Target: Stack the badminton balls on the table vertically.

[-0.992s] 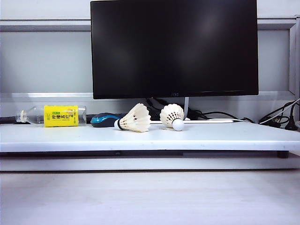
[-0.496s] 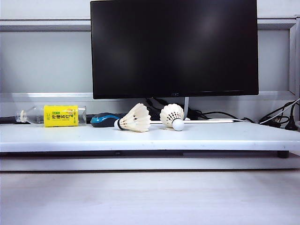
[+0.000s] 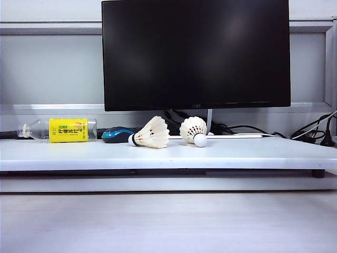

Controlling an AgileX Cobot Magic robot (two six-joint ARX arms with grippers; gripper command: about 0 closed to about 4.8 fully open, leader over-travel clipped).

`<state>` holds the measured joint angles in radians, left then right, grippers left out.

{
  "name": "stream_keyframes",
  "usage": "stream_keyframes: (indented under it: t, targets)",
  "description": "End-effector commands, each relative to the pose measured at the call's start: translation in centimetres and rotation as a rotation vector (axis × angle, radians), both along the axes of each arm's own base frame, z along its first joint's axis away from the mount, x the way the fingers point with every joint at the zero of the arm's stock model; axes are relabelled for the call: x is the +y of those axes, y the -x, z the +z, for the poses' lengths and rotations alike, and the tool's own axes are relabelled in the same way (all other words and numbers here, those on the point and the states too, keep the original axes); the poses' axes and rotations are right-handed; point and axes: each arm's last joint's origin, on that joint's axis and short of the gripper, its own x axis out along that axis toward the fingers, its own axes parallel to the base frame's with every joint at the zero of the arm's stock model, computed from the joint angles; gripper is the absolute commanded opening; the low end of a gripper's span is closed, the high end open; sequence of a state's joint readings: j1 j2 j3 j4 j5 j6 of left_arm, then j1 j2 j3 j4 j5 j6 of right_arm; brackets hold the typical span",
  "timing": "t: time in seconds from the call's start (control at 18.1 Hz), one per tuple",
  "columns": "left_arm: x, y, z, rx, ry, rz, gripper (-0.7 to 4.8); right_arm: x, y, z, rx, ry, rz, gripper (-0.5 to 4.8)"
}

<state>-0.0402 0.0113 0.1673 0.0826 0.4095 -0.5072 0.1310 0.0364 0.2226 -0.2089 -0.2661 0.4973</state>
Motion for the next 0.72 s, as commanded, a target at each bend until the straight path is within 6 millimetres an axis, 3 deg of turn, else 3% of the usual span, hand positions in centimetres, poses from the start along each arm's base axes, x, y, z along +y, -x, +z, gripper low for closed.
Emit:
stream_keyframes:
  t: [0.06,0.22,0.44,0.55,0.72]
  targets:
    - [-0.3,0.0,1.2,0.070,-0.071,-0.088,1.26,0.1,-0.3,2.4,0.047,0.015,0.010,1.22]
    - [-0.6,-0.7,3.4,0.173,-0.111,-0.196,1.39,0.4,-2.0,6.0,0.144,0.107,0.048,1.22]
    - [-1.0,-3.2,8.2,0.207,-0.260,-0.331,1.89,1.7,-7.7,11.6,0.292,0.158,0.291,1.22]
    - [-0.9,-4.7,9.6,0.243,-0.332,-0.298,1.89,2.3,-10.5,12.9,0.377,0.148,0.397,1.22]
    - [-1.0,-6.7,10.0,0.335,-0.379,-0.289,1.89,2.8,-13.6,13.8,0.492,0.214,0.455,1.22]
